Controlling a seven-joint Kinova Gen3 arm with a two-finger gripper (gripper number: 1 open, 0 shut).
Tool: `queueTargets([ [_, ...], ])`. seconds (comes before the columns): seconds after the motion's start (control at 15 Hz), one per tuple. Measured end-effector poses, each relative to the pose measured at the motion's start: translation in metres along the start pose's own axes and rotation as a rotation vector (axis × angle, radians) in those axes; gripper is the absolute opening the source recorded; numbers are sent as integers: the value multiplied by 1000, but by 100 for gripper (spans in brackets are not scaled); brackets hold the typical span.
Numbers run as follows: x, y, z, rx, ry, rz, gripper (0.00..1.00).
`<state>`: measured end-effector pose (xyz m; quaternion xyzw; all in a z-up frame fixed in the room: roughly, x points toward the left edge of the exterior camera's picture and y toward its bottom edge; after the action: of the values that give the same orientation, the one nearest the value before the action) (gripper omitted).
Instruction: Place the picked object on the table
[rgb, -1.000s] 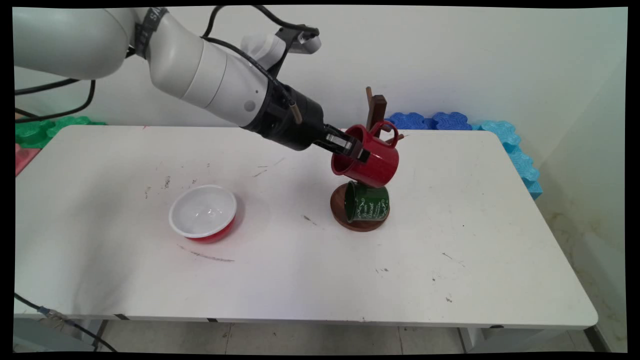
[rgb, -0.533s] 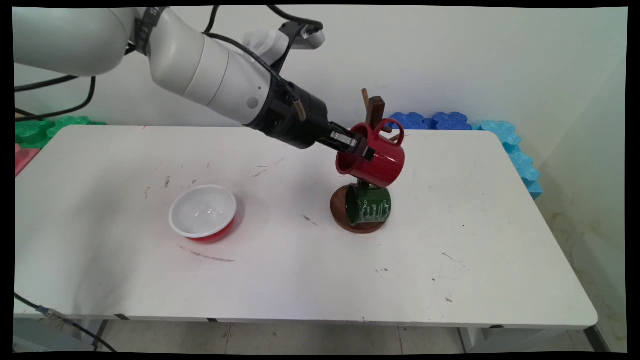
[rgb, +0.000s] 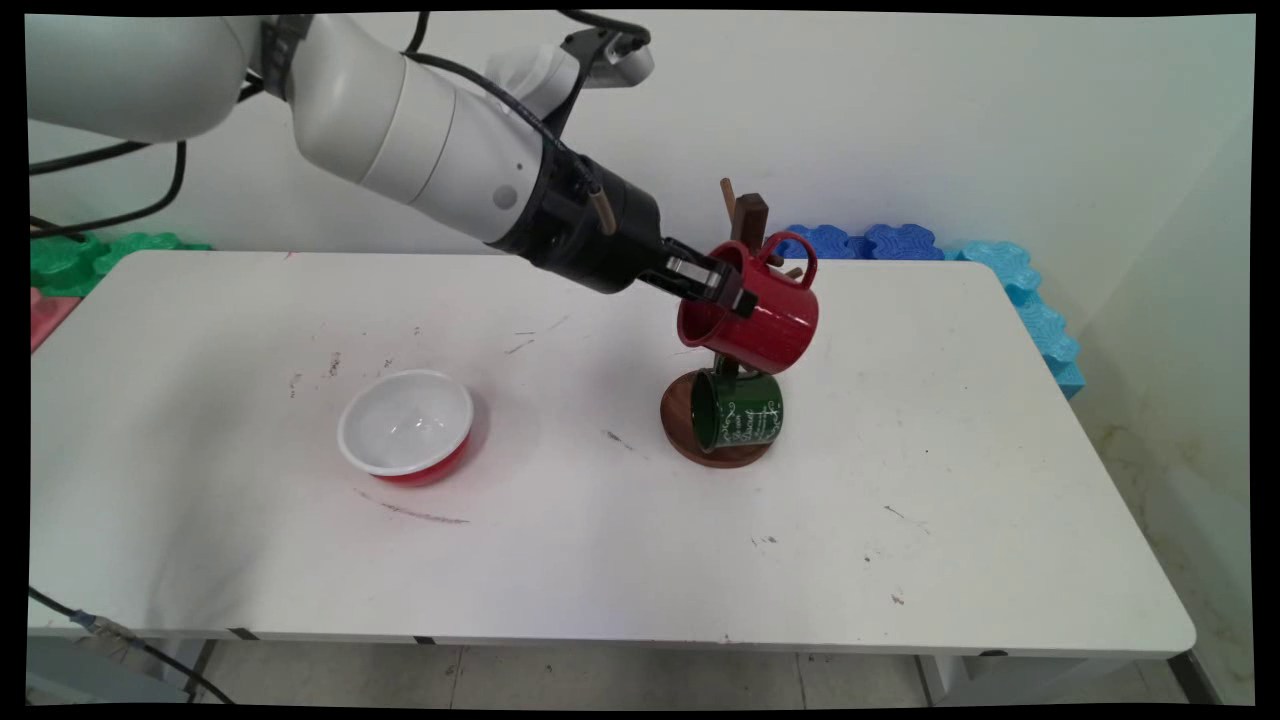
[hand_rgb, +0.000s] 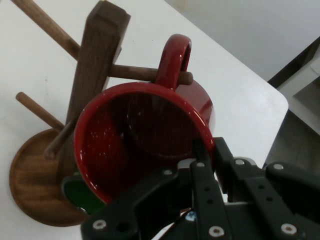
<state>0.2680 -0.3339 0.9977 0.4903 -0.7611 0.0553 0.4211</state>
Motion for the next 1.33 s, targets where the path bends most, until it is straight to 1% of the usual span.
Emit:
queueTargets([
  [0.87,4,20,-17,-17,-1,4,0],
  [1.33,-2,32,-30,-25,-18,13,0],
])
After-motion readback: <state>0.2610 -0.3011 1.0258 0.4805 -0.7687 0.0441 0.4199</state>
